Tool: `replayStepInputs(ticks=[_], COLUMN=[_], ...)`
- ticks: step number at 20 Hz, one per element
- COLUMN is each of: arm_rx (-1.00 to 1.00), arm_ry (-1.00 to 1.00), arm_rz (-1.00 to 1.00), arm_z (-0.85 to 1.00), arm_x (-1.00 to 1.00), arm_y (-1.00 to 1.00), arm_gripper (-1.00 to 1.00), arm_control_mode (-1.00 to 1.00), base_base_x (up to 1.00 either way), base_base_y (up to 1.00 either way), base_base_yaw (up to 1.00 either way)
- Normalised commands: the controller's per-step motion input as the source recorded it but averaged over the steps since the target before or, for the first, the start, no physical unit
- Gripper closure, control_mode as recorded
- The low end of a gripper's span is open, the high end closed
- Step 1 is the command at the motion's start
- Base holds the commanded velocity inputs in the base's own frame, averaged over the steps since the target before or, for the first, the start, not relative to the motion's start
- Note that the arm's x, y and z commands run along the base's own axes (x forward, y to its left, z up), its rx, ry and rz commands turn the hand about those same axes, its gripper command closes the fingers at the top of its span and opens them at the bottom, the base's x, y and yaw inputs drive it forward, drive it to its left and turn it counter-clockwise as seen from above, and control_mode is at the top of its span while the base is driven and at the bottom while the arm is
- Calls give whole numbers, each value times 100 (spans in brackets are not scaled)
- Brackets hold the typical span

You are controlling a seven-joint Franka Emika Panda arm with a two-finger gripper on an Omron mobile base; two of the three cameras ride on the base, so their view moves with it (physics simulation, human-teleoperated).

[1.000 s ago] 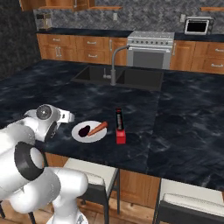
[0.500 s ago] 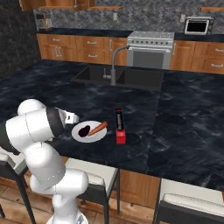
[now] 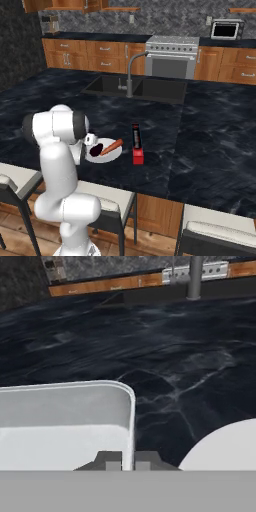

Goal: Retrieve the tupperware and aluminum foil from the cabinet and place them on the dining counter near the plate with eggplant and carrot to prepare for storing leftovers.

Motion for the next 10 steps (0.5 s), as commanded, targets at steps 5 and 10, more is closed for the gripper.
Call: replayStepInputs(ticks=[5,10], arm_rx=[0,-6], arm_ry=[8,21], arm_rz=[0,0], arm_z=[16,84], arm_x=[62,40], arm_y=[4,19], arm_gripper=[-100,-100], arm_control_mode=[-100,-100], base_base_x=[0,0], base_base_y=[0,0], base_base_yaw=[0,0])
